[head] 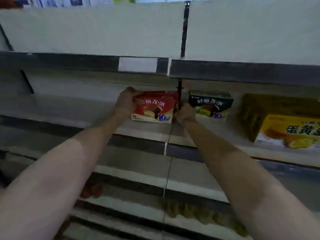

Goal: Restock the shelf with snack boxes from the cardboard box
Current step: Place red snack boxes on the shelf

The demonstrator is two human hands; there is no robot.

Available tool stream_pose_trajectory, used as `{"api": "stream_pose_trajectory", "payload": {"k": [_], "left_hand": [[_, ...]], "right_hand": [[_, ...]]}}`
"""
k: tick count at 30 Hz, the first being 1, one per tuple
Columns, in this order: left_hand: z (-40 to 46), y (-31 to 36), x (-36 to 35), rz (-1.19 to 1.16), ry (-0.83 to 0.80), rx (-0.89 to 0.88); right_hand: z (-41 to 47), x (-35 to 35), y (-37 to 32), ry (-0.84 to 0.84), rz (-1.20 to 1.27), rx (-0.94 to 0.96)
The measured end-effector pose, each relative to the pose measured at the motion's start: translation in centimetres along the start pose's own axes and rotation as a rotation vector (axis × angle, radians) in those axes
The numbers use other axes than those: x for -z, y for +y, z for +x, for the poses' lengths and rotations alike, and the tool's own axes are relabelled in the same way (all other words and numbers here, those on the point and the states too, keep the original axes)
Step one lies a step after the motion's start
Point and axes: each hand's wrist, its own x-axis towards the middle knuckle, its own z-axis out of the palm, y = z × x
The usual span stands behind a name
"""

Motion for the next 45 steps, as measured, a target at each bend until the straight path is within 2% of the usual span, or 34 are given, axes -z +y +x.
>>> {"api": "stream_pose_trajectory", "payload": {"k": [3,7,10,13,15,18,21,24,32,40,45], "left_hand": [[1.6,-0.9,-1.0,0.005,-0.029,-0.110],[3.2,-1.6,-2.8,-0.067,-0.021,-0.167],[3.7,-1.7,-4.3,-0.093,-0.026,-0.135],[4.5,-2.2,-5.3,-0.139,-0.012,-0.082],[4.9,-2.5,-5.3,-0.253,-0.054,0.017],[5.1,-3.2,-5.5,-0.420,-0.148,0.160],[5.4,-3.7,-6.2,-0.480,-0.162,0.146],[6.0,-3.5,-6.9,-0.446,-0.113,0.126],[6.9,-4.3,-8.3,-0.363,-0.077,0.096],[6.8,-3.9,-7.7,-0.367,-0.093,0.120],[7.0,-3.3,-6.4,-0.310,-0.199,0.197]], "right_hand": [[0.6,-0.2,-0.7,0.065,-0.046,-0.077],[1.2,-1.1,-1.2,0.091,0.011,-0.142],[1.0,-1.6,-1.1,0.000,0.112,-0.095],[1.3,-1.9,-1.1,-0.028,0.211,-0.142],[1.6,-1.9,-1.5,-0.048,0.243,-0.181],[2.3,-2.5,-2.1,-0.061,0.160,-0.190],[2.7,-3.4,-2.5,0.036,0.103,-0.168],[2.2,-3.6,-3.0,0.148,0.147,-0.212],[2.6,-4.5,-3.0,0.199,0.135,-0.303],[1.7,-4.0,-4.2,0.148,0.158,-0.326],[1.8,-3.2,-5.0,0.097,0.134,-0.382]]}}
